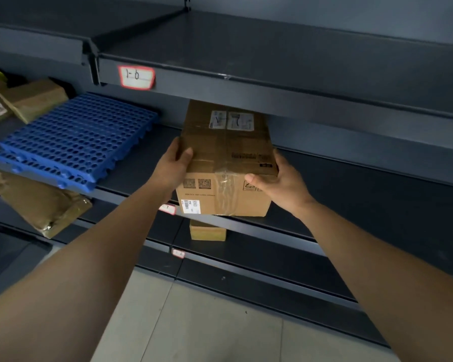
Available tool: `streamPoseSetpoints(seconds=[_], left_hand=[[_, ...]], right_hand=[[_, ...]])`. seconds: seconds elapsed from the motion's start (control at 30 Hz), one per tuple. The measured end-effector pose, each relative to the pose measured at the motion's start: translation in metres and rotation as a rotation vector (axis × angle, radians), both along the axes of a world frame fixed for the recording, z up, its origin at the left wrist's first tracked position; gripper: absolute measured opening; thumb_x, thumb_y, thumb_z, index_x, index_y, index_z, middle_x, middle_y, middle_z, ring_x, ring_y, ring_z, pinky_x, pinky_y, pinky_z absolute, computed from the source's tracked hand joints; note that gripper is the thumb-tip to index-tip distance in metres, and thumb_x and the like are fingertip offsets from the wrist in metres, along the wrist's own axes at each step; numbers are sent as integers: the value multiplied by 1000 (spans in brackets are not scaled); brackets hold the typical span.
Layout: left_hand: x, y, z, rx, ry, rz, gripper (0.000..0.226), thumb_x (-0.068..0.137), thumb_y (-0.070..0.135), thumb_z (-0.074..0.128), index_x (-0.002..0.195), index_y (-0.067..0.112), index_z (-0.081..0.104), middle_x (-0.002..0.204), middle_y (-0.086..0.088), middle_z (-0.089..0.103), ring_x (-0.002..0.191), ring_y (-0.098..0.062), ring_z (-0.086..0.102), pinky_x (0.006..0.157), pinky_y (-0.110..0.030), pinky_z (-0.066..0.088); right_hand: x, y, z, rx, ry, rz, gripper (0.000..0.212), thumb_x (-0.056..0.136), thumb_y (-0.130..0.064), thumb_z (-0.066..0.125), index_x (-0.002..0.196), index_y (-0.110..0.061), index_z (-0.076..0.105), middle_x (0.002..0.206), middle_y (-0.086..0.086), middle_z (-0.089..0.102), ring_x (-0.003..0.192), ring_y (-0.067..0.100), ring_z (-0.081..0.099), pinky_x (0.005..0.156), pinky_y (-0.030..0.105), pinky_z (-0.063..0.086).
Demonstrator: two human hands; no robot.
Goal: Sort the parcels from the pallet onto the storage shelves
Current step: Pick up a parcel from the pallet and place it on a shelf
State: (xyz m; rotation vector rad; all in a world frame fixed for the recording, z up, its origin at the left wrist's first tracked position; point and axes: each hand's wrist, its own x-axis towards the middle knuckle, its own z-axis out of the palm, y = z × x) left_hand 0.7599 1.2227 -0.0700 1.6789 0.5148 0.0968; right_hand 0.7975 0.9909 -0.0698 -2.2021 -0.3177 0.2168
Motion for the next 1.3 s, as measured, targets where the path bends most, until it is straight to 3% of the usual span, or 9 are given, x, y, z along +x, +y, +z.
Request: streamPoseSetpoints(seconds=[0.07, 0.17, 0.3, 0.57, 0.7, 0.8, 0.9, 1.1, 1.3], left_hand=[[5, 2, -2, 204, -32, 15, 56, 101, 37, 45, 152, 27, 23, 138, -3, 50, 106, -20, 62, 88, -37, 52], [-4, 1, -2, 595, -120, -13, 62, 93, 46, 56, 146, 22, 37, 143, -5, 39, 121, -20, 48, 99, -36, 44], [-18, 4, -6, 741, -59, -226, 99, 72, 53, 75, 152, 19, 27, 156, -2, 16, 140, -21, 27, 112, -35, 31], [-15, 2, 0, 1034, 81, -278, 94, 84, 47, 69, 154, 21, 13, 161, -6, 5, 143, -30, 25, 112, -43, 32], [-29, -13, 12, 1240, 191, -232, 82, 86, 47, 65, 150, 18, 23, 156, -10, 20, 140, -32, 28, 108, -48, 36], [-47, -31, 20, 1424, 187, -239, 75, 86, 45, 65, 146, 16, 30, 152, -9, 28, 143, -29, 21, 113, -48, 27], [-68, -49, 27, 1445, 175, -272, 76, 86, 39, 68, 147, 16, 30, 154, -10, 25, 145, -28, 17, 114, -46, 25], [-112, -90, 49, 1488, 116, -415, 64, 88, 35, 64, 141, 13, 37, 146, -8, 38, 137, -27, 32, 108, -42, 33], [-166, -150, 65, 1492, 42, -619, 51, 88, 29, 61, 133, 13, 44, 129, -7, 52, 121, -25, 46, 91, -36, 43]], right_hand=[[3, 4, -7, -29, -86, -17, 89, 78, -53, 73, 151, -26, 30, 149, -1, 43, 136, 17, 40, 113, 35, 34], [-1, 8, -16, -140, -305, -48, 82, 80, -51, 73, 147, -15, 41, 147, 8, 37, 133, 21, 41, 107, 24, 31], [-2, 5, -24, -232, -470, 0, 78, 78, -39, 79, 141, -6, 48, 142, 13, 41, 127, 26, 48, 102, 21, 31], [-6, 8, -11, -432, -450, 83, 77, 89, -41, 66, 151, -14, 30, 152, 9, 27, 134, 25, 40, 104, 33, 41], [-15, 0, -3, -521, -354, 65, 84, 90, -34, 64, 155, -18, 13, 153, 8, 26, 135, 26, 37, 98, 40, 46], [-31, -17, 2, -611, -307, 43, 86, 88, -33, 67, 154, -15, 14, 151, 10, 30, 136, 28, 34, 99, 42, 44], [-56, -40, 8, -727, -275, 49, 83, 88, -35, 67, 152, -16, 18, 153, 9, 29, 141, 28, 28, 108, 44, 36], [-121, -92, 28, -852, -226, 3, 75, 89, -46, 64, 149, -19, 28, 147, 8, 36, 142, 27, 24, 112, 42, 29], [-219, -159, 52, -898, -132, -133, 75, 88, -46, 64, 149, -18, 31, 152, 10, 31, 145, 29, 18, 115, 44, 24]])
